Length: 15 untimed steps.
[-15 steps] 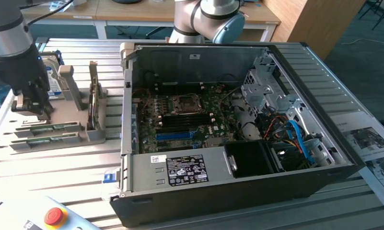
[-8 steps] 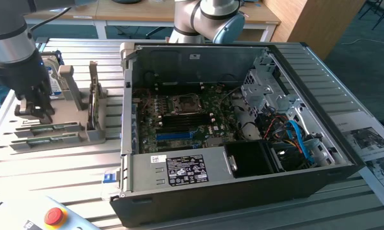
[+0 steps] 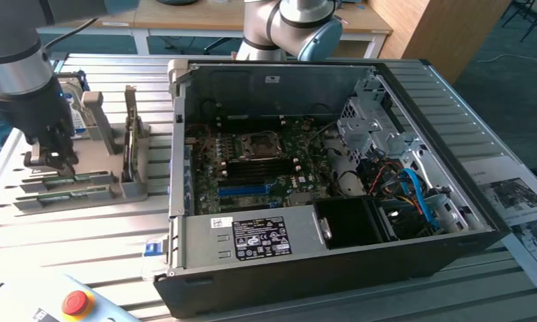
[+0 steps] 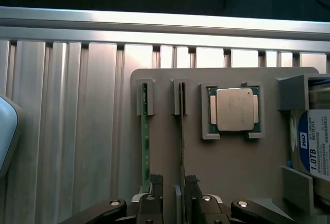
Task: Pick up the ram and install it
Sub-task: 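Pick up the ram and move it above insertion slot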
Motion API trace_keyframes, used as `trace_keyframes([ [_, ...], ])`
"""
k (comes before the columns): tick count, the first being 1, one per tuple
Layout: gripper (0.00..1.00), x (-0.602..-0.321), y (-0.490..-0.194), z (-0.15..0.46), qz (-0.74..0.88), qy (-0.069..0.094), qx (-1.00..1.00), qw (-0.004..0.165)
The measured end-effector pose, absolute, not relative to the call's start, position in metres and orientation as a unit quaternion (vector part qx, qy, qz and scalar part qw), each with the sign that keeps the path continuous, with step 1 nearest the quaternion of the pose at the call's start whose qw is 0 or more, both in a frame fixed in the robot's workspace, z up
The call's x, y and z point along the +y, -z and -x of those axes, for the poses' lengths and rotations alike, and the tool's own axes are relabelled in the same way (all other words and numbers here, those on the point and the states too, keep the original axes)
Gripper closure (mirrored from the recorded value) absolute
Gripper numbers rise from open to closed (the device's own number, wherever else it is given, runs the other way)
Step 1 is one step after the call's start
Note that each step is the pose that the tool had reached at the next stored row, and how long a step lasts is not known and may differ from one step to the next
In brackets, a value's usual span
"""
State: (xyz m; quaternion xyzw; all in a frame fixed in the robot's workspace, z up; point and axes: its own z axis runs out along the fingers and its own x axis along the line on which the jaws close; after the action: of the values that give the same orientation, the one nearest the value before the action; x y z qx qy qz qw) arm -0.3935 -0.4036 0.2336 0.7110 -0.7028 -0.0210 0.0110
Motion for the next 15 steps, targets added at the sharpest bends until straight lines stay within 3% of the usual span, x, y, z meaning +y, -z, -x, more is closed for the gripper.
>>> trace_keyframes([
  [15,0.69,-0.4087,-0.2282,0.3935,-0.711,0.021,-0.703,0.011],
])
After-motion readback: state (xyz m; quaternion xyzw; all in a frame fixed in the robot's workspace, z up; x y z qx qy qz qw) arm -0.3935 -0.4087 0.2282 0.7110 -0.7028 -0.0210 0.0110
